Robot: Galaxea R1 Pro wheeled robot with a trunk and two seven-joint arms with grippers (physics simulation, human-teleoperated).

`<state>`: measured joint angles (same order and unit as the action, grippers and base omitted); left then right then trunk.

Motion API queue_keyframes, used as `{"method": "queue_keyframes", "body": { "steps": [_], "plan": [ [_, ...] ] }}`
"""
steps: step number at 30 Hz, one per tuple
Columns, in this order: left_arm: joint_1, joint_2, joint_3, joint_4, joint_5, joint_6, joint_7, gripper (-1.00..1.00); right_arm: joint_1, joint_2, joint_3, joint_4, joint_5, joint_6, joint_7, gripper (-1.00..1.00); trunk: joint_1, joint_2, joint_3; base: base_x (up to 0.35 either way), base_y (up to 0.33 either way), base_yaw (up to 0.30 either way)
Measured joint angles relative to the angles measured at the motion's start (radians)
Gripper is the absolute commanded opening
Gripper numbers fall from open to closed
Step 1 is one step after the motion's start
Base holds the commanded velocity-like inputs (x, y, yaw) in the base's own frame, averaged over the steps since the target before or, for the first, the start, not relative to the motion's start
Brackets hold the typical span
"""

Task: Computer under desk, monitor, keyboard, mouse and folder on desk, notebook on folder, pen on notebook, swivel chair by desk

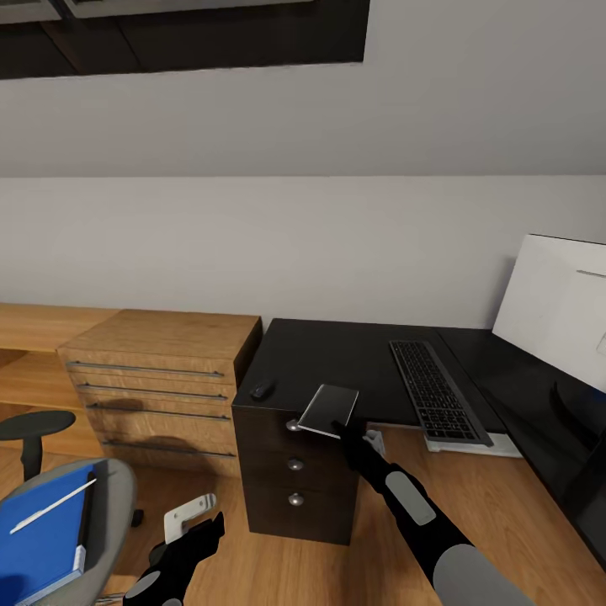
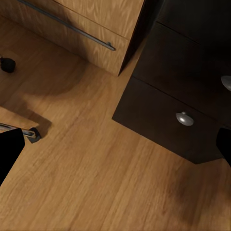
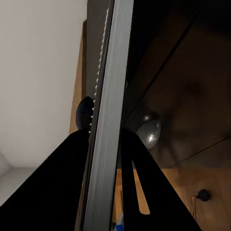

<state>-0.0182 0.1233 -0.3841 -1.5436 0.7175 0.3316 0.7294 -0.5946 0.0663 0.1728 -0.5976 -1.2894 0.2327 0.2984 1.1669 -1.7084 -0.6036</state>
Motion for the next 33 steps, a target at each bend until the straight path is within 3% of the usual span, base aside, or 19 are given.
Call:
{"method": "queue_keyframes", "body": {
  "steps": [33],
  "plan": [
    [0.0, 0.001, -0.006, 0.003, 0.0, 0.001, -0.004, 1.0, 0.0, 0.0, -0.002, 0.001, 0.002, -0.013, 0.0, -1.0, 0.0, 0.0, 0.0, 0.091, 0.0, 0.0]
  ]
}}
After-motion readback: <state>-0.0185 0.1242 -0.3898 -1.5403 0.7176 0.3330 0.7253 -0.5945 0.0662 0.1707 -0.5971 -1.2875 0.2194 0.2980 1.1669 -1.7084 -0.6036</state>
